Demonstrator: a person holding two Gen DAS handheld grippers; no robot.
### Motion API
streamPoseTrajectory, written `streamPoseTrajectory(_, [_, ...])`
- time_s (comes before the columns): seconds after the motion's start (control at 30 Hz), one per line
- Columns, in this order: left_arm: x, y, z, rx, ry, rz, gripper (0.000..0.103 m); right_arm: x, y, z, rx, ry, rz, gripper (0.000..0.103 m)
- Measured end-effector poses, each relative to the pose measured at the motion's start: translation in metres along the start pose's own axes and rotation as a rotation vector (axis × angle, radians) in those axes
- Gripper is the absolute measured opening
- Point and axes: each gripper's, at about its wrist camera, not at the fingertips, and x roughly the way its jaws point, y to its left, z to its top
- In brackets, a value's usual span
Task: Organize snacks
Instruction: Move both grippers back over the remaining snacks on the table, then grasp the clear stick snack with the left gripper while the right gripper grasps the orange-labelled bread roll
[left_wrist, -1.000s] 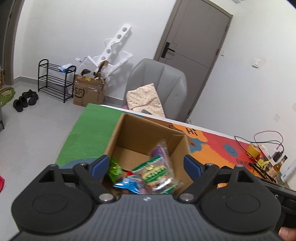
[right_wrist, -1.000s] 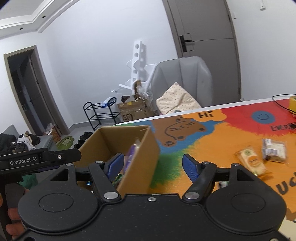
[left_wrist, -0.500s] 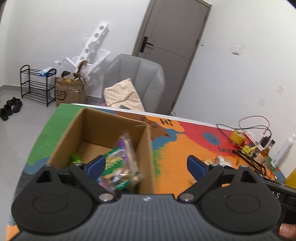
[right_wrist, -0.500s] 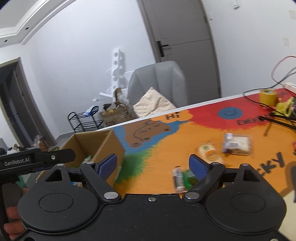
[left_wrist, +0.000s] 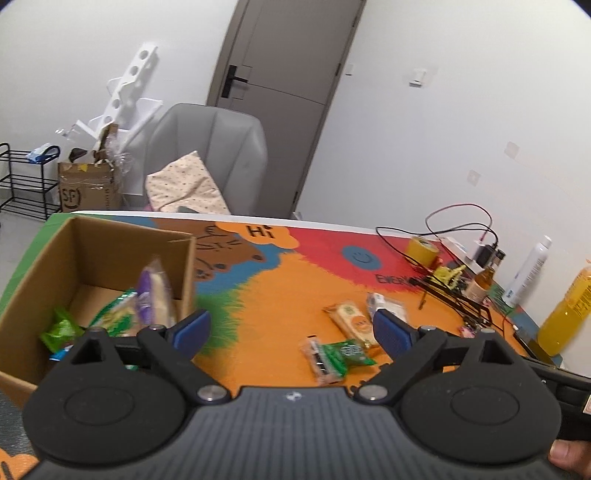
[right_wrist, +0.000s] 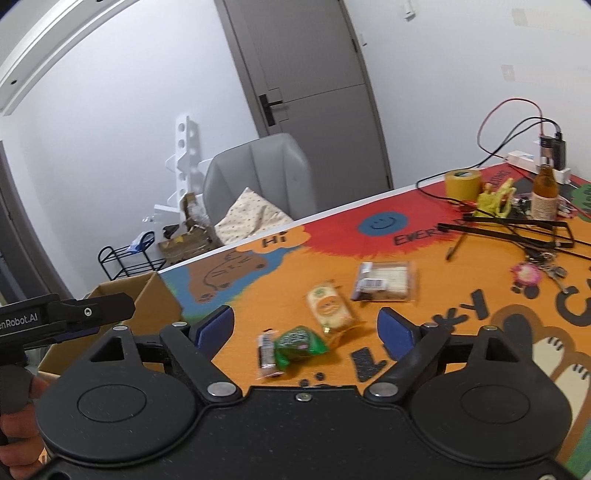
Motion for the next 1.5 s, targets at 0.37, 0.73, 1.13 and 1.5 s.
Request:
streamPoseTrajectory(0.37, [0.025,-0.022,-0.006,0.017,0.027,-0.026,0.088,0.005,-0.027,-0.001,0.031,0.006,-0.045,0.082])
streamPoseTrajectory(0.73, [0.057,-0.029,-0.013,0.029,0.094,-0.027,0.061,0.031,-0.035,-0.006,0.036,0.063,-0.033,0.063])
streamPoseTrajectory(1.13, [0.106,-0.026,-0.023,0.017,0.181,-0.001,0.042,0.066,-0.042,-0.004,0.039,0.12,-0.02,0.059])
streamPoseTrajectory(1.5, [0.142,-0.024,-0.033,0.009,0.256,0.013,0.037,0.095,-0.044,-0.003,0.031,0.16,-0.006,0.057])
